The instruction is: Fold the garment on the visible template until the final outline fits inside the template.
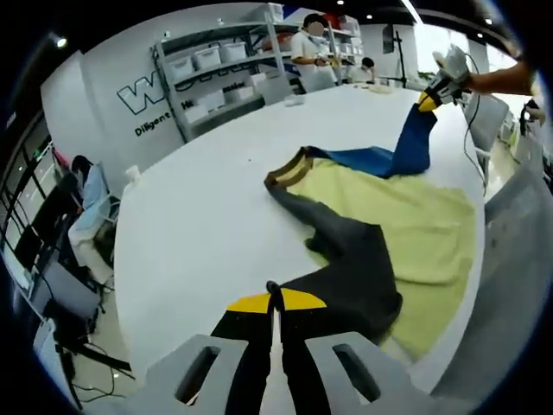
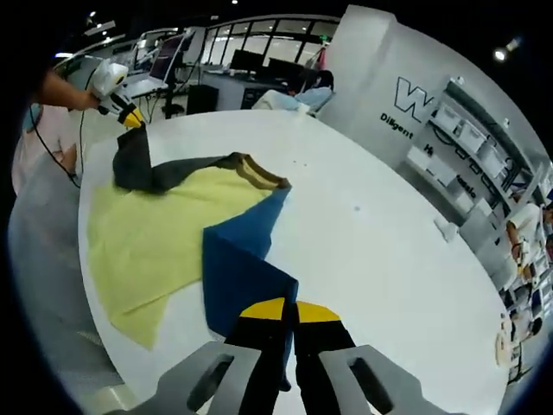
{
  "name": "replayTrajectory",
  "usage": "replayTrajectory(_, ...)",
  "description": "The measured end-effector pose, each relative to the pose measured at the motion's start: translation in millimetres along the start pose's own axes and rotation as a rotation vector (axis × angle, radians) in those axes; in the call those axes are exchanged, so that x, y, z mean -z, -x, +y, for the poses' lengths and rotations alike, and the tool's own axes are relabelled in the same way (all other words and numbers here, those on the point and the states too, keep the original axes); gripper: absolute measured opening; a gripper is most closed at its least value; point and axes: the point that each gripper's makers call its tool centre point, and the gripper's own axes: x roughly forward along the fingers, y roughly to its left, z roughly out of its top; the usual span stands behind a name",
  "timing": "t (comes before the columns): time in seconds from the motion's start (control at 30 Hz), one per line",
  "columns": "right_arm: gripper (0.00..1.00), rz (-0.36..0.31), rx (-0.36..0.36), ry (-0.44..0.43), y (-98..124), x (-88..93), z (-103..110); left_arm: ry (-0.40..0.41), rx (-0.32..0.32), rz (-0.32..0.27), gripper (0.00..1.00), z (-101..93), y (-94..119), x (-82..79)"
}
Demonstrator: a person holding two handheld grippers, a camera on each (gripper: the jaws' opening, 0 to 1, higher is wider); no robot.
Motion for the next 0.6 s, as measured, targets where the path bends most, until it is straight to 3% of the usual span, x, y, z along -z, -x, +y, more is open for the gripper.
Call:
replayTrajectory(0.17,0.00,0.003,0.008,-0.027,0,1.9,-7,0.022,-0.043,0.014,0.01,17.8,4,6.7)
replayTrajectory(0.6,0.00,0.005,0.064,-0.059,12,1.3,-28,0.009,-0.094,0.041,0.01,42.8,13,14.0)
